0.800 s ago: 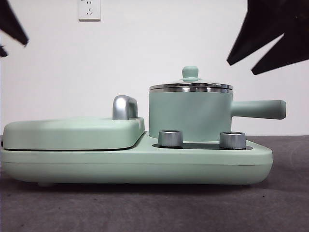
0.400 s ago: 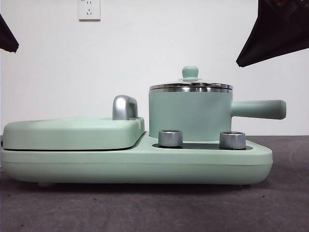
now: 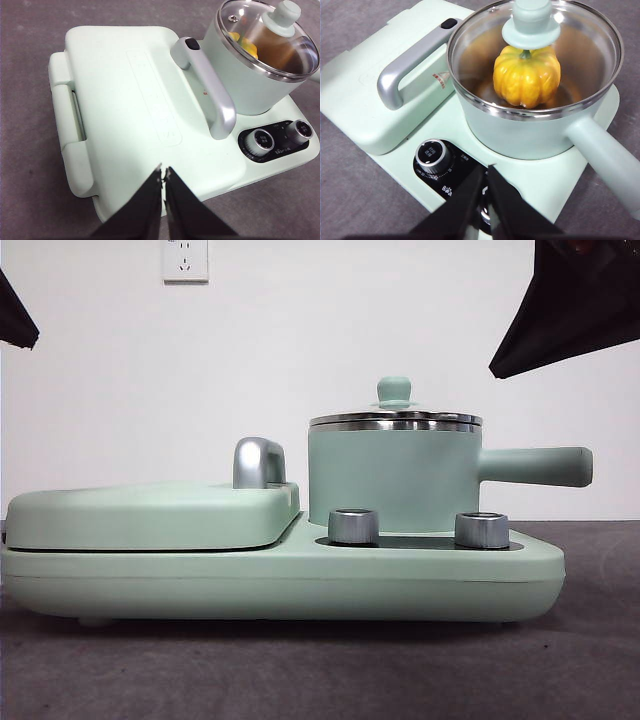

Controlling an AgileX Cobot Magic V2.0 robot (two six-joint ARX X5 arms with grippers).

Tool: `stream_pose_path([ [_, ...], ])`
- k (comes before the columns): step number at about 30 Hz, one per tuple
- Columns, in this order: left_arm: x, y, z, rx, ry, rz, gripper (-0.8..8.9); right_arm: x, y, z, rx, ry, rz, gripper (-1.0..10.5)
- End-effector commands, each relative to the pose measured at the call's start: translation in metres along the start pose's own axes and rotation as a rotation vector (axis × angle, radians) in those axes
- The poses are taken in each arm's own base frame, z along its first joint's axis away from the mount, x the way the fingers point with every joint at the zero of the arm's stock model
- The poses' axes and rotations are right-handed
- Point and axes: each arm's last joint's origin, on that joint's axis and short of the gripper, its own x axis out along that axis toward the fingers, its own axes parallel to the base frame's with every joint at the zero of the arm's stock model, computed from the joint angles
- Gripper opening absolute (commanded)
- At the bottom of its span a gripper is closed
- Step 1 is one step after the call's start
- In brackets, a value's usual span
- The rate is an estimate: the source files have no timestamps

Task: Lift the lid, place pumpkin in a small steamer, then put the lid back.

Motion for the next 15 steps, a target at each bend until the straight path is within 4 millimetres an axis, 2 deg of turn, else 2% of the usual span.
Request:
stream_pose_path([
  [1, -0.001, -0.001, 0.003, 0.005, -0.014, -0.005, 0.07, -0.001, 0.002, 0.006, -0.015, -0.02, 0.007, 0.1],
  [8, -0.004, -0.001, 0.003, 0.028, -0.032, -0.004, 0.07, -0.001, 0.002, 0.006, -0.014, -0.02, 0.006, 0.1],
  [15, -0.029, 0.013, 0.006, 0.011, -0.165, 0.092, 0.07, -0.001, 0.002, 0.006, -0.014, -0.02, 0.006, 0.1],
])
